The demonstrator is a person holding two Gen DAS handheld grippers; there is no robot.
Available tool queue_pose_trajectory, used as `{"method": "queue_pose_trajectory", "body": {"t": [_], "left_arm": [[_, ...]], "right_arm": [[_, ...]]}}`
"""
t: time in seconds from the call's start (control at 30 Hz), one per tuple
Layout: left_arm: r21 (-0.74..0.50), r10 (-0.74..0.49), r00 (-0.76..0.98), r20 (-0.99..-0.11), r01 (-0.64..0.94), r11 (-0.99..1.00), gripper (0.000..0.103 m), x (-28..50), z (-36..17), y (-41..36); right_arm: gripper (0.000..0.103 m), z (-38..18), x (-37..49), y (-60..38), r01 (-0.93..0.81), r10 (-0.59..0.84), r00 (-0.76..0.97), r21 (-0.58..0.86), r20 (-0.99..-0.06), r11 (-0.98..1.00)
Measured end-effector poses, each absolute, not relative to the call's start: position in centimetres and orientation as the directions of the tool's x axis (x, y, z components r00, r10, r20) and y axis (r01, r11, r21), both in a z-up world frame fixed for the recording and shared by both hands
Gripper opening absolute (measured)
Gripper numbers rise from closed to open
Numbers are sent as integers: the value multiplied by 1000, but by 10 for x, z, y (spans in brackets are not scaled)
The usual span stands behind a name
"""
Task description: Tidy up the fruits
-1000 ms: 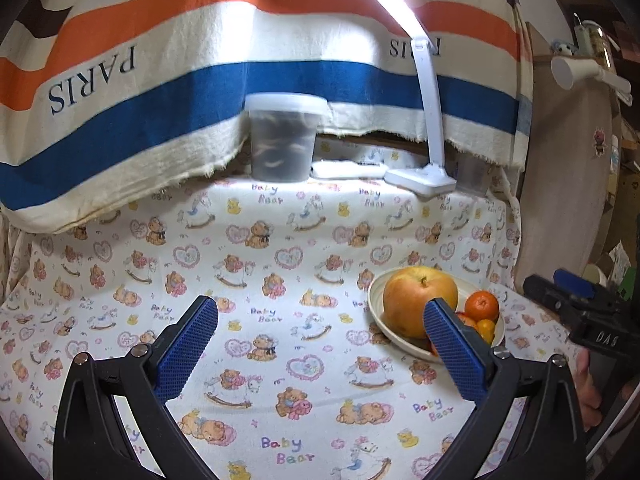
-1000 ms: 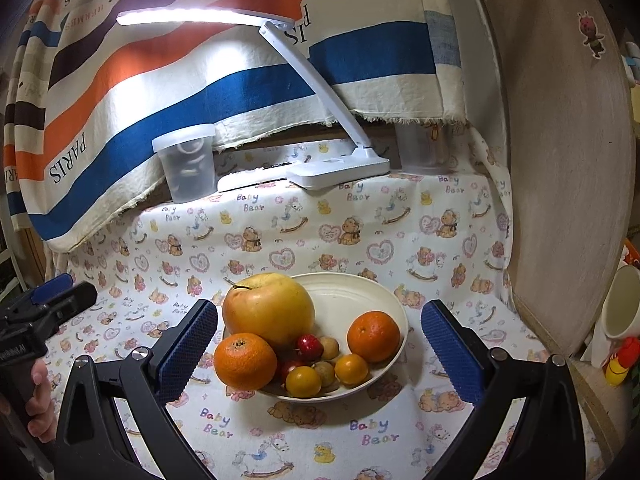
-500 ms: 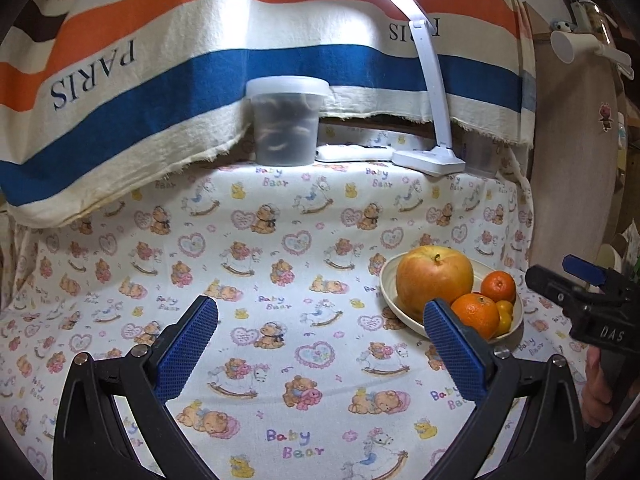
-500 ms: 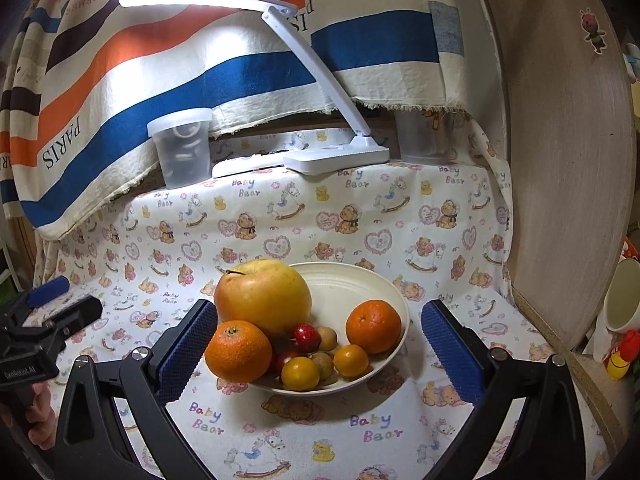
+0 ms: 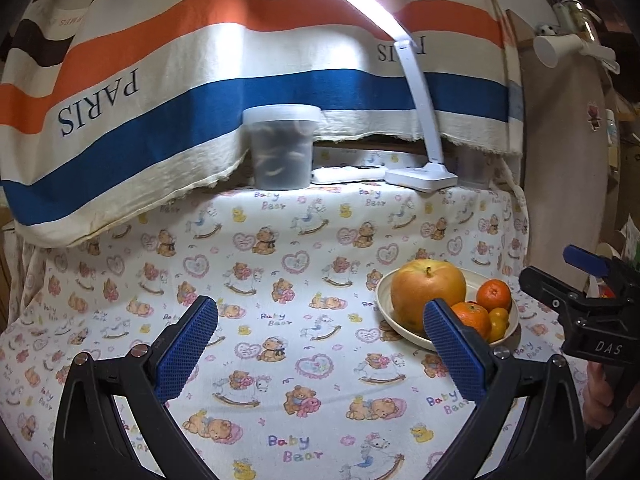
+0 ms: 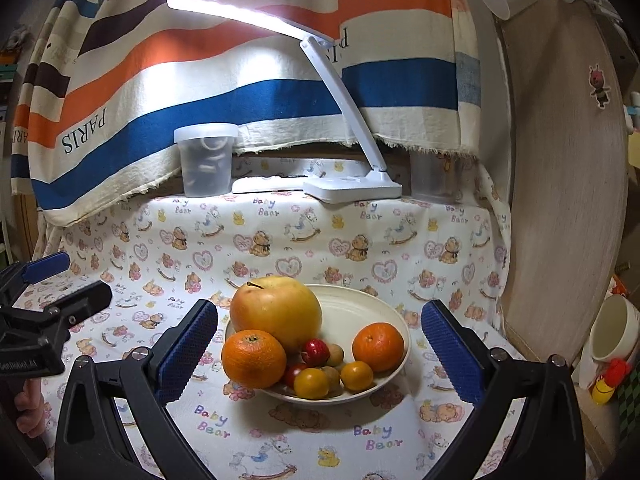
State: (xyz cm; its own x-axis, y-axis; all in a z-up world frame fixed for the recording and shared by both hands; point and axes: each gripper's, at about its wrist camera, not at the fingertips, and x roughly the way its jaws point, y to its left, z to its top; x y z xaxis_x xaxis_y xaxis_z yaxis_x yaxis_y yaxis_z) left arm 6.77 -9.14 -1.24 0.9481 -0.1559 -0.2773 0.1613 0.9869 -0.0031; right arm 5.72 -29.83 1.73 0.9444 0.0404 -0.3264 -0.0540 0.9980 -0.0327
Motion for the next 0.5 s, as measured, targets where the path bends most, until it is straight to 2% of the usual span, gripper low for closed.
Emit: {"method": "queue_pose_trajectory", "body": {"t": [0.5], "left_arm": [[0,-154,949,-276,160,987,102,67,-12,-94]], "right_arm": [[103,17,58,-300,-49,36,944,-30,-327,998]]}}
